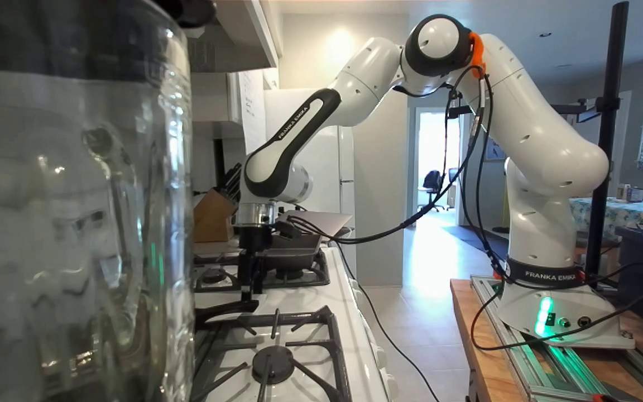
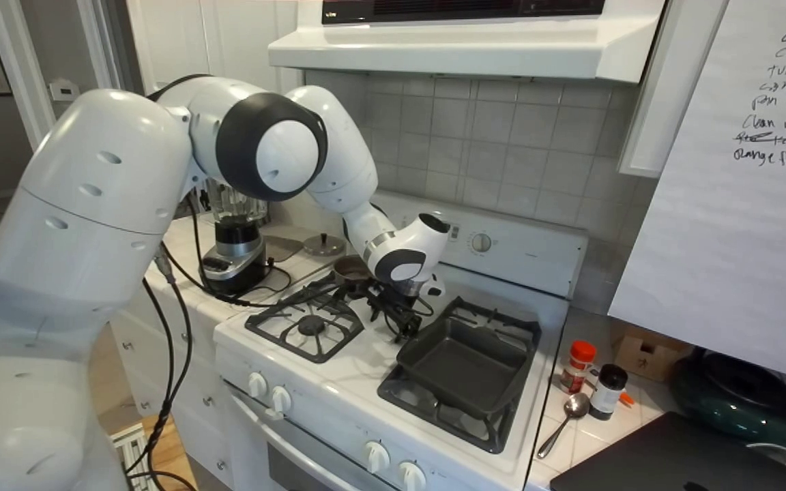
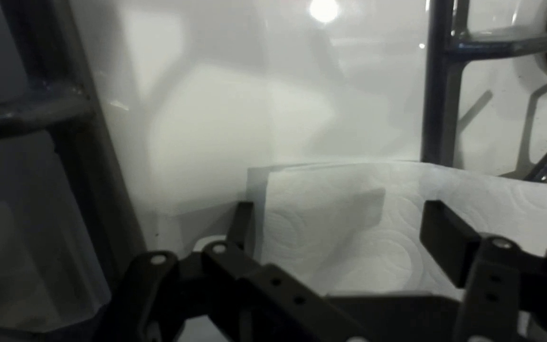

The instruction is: Place the paper towel inside the baking tray

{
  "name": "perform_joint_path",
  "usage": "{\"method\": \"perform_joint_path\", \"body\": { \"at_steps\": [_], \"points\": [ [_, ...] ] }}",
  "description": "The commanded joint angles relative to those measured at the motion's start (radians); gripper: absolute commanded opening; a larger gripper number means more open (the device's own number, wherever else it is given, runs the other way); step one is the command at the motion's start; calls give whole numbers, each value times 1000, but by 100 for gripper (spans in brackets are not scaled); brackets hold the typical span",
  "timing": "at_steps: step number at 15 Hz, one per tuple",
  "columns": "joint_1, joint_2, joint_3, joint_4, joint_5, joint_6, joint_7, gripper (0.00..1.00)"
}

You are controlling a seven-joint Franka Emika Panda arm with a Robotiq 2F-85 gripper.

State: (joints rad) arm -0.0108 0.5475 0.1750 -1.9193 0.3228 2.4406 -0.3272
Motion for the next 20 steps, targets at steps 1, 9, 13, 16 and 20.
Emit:
{"method": "perform_joint_path", "body": {
  "at_steps": [1,9,13,16,20],
  "points": [
    [-24,27,29,25,18,29,-13,66],
    [-82,13,91,30,96,23,-64,50],
    [-108,23,117,48,150,7,-102,11],
    [-118,24,119,51,167,-3,-121,0],
    [-137,-44,115,36,149,-129,-138,0]
  ]
}}
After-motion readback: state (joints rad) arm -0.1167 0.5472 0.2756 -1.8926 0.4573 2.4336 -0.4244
